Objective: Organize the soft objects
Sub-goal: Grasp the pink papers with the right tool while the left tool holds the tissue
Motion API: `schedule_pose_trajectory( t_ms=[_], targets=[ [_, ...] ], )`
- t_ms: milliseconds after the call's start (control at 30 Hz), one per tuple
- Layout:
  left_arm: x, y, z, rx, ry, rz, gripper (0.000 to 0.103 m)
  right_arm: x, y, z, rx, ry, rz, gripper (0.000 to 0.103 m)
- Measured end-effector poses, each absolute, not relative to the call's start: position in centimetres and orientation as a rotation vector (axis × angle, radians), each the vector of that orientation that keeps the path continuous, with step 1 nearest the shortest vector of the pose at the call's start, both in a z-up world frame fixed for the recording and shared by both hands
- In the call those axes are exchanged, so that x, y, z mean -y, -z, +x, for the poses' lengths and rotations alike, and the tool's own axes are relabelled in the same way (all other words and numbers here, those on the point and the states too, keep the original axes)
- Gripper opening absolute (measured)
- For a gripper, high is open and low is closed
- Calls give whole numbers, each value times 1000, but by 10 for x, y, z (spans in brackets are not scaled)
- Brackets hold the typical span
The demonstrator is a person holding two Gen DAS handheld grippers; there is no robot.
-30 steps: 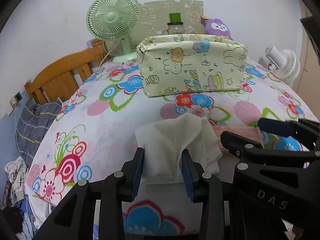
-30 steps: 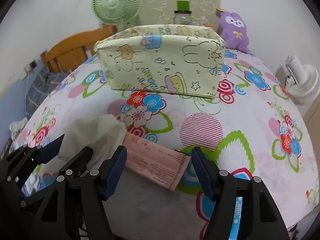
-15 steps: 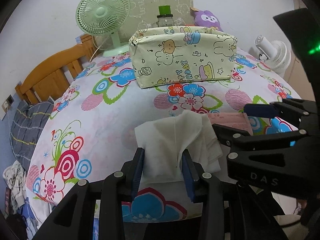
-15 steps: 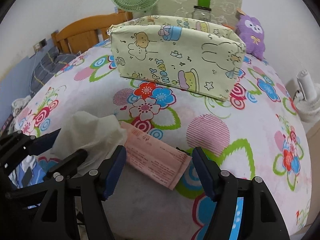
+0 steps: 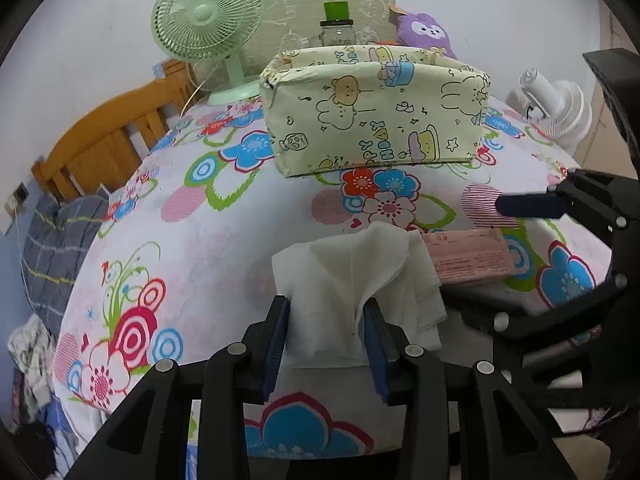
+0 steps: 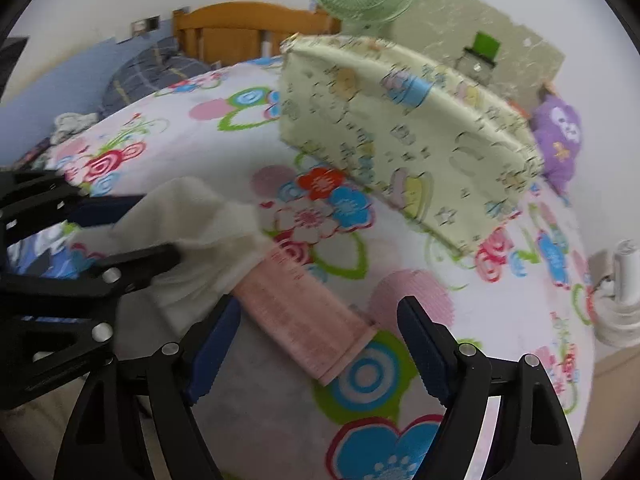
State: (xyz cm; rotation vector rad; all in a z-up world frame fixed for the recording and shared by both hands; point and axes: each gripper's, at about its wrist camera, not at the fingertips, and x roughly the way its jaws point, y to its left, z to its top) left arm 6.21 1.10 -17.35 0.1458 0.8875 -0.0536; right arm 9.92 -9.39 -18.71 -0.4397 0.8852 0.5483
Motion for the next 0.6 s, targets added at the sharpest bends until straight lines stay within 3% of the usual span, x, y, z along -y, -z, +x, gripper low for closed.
schedule_pose_trajectory(
  t_ms=[133,167,233,300,600],
  targets=[
    [-11,172,68,-891,59,152,36,96,190,104,-906,-572,-404,79],
    [-11,172,71,-893,56,154,37,97,190,104,-911,-584,-391,75],
    [-8,172,73,-890,48,165,37,96,189,103,-922,-616,-366,57],
    [-7,173,75,-889,43,165,36,94,188,99,-923,-624,-364,51],
    [2,173,78,-868,21,166,37,107,188,96,-949,-448,-232,47]
  ],
)
